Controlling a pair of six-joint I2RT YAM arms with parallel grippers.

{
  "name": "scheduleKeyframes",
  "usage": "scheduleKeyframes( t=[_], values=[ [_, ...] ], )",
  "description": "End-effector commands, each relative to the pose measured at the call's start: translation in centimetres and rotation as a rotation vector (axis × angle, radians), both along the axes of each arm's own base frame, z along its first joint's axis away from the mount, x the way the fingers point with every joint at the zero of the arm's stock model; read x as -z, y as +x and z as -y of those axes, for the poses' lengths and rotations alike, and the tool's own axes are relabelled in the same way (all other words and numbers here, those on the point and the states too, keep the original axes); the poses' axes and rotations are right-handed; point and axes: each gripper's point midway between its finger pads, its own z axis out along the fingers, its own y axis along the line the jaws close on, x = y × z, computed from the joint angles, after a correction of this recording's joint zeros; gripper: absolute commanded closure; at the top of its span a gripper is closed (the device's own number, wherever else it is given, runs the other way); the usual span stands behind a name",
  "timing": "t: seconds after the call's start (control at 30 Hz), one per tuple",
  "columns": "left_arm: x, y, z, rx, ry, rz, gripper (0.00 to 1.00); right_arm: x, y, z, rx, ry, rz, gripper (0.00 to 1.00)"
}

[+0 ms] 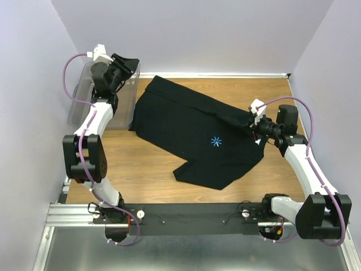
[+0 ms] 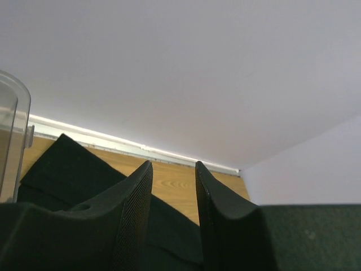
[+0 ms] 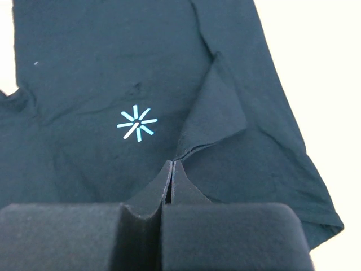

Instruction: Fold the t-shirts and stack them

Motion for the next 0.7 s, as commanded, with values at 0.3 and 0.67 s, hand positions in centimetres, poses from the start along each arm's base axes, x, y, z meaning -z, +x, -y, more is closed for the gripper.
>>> scheduleKeyframes(
  t=[0.3, 0.67],
  values=[
    [-4.9, -10.5, -1.0, 0.033, 0.248, 0.147, 0.53, 2.4, -7.0, -1.4, -0.293, -0.137, -0.032, 0.78],
    [0.6, -20.3, -3.0, -0.076, 0.511, 0.116, 0.44, 0.8, -1.2, -1.4, -0.090, 0.011, -0.168, 0.21]
  ],
)
